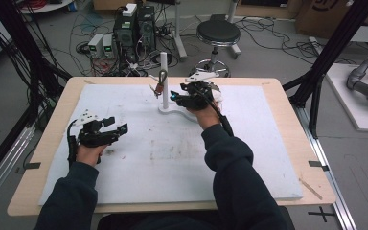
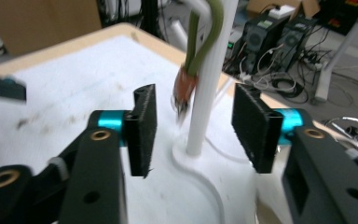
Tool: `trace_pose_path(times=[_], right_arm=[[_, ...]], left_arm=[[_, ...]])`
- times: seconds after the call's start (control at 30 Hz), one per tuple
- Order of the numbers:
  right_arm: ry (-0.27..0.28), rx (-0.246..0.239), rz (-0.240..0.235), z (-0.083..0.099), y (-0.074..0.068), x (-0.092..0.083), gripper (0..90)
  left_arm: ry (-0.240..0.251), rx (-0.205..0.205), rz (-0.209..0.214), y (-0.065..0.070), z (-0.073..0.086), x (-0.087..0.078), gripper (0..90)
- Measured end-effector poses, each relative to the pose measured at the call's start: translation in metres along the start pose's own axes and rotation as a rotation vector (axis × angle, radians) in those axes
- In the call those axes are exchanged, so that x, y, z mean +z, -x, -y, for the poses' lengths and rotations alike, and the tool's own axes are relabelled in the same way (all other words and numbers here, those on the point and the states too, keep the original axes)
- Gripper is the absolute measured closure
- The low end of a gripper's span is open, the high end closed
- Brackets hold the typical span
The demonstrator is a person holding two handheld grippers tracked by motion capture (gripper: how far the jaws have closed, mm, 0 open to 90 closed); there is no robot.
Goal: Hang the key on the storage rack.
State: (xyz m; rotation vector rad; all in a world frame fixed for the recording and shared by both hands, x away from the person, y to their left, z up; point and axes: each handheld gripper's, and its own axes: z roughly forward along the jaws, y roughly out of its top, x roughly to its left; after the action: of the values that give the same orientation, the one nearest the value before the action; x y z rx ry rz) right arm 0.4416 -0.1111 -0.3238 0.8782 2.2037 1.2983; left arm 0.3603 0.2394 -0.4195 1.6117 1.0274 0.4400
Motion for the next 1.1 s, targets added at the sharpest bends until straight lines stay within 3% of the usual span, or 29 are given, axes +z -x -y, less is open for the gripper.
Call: trace_pose_path(times=[0.1, 0.17, 0.23, 0.33, 0.43, 0.57, 0.73, 0.83, 0.93, 1.1], right_arm=[[0.005, -0.005, -0.040, 0.014, 0.006, -0.016, 46.6], [-0.038, -0.015, -0.050, 0.025, 0.011, -0.026, 40.6], [-0.031, -0.022, -0.065, 0.040, 0.016, -0.039, 38.0], [-0.041, -0.012, -0.045, 0.069, 0.025, -0.061, 26.7], [-0.034, -0.004, -0.029, 0.083, 0.029, -0.071, 21.9], [-0.043, 0.012, -0.012, 0.114, 0.038, -0.093, 21.7], [-0.046, 0.021, 0.030, 0.138, 0.046, -0.113, 21.7], [-0.046, 0.024, 0.046, 0.146, 0.050, -0.119, 21.7], [-0.036, 0.064, 0.066, 0.159, 0.056, -0.128, 21.7], [-0.023, 0.075, 0.085, 0.162, 0.060, -0.136, 21.7]], left_arm=[[0.002, -0.004, 0.003, 0.000, 0.000, 0.000, 27.3], [0.009, 0.000, 0.006, 0.001, 0.000, 0.000, 27.3], [0.015, -0.003, 0.018, 0.001, 0.000, 0.000, 27.3], [0.044, -0.023, 0.035, 0.004, -0.002, 0.000, 24.0], [0.068, -0.017, 0.038, 0.007, -0.005, 0.000, 20.5], [0.079, -0.003, 0.052, 0.008, -0.005, 0.000, 19.1], [0.078, -0.002, 0.052, 0.009, -0.005, 0.002, 19.1], [0.071, 0.003, 0.048, 0.009, -0.005, 0.004, 19.2], [0.060, 0.010, 0.057, 0.011, -0.005, 0.005, 19.3], [0.067, 0.015, 0.067, 0.013, -0.005, 0.004, 19.8]])
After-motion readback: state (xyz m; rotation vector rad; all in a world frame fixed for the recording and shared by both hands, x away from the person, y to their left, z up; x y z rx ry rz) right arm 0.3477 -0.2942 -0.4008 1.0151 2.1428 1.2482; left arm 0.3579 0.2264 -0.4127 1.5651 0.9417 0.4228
